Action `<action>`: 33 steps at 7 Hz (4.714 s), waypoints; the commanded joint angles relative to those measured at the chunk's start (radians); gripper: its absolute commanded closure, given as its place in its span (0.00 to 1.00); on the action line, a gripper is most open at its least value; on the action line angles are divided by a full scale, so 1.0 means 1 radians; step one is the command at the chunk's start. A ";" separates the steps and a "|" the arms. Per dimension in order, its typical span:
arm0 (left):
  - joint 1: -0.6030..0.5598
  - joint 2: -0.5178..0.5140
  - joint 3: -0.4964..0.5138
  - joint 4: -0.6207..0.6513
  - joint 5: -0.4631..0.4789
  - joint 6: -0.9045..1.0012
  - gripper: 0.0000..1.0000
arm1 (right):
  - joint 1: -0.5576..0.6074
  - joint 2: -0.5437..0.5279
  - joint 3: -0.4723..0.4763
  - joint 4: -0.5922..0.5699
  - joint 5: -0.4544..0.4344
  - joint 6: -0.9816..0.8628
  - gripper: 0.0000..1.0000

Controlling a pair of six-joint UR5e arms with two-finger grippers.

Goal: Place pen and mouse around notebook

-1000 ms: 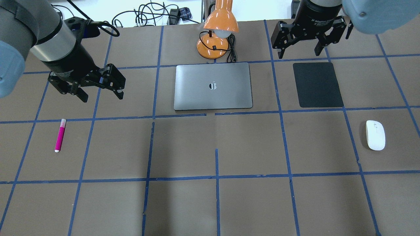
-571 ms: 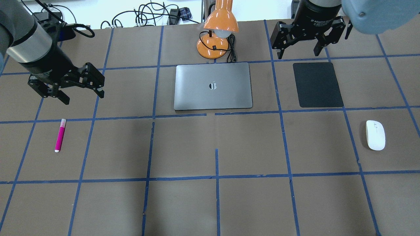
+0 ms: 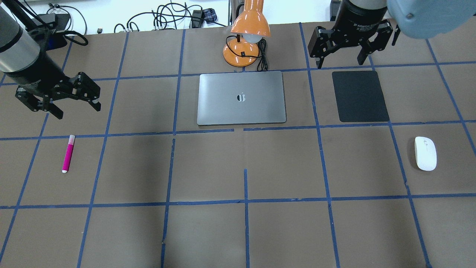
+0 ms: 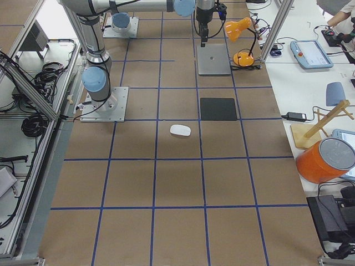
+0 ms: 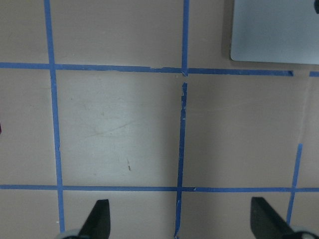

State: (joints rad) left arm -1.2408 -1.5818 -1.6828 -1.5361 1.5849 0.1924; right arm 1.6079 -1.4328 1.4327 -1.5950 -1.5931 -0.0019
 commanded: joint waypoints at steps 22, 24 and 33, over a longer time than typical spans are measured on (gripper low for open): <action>0.330 -0.412 -0.225 0.604 0.042 0.371 1.00 | -0.625 0.226 0.532 -0.533 -0.127 -0.461 0.05; 0.327 -0.377 -0.207 0.608 0.112 0.360 1.00 | -0.625 0.232 0.534 -0.533 -0.131 -0.461 0.15; -0.025 -0.238 -0.141 0.406 0.035 -0.568 1.00 | -0.427 0.178 0.315 -0.476 -0.096 -0.400 0.88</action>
State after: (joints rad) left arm -1.1503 -1.8369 -1.8118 -1.1264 1.6216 -0.1887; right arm 1.1050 -1.2585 1.8334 -2.0888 -1.7065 -0.4307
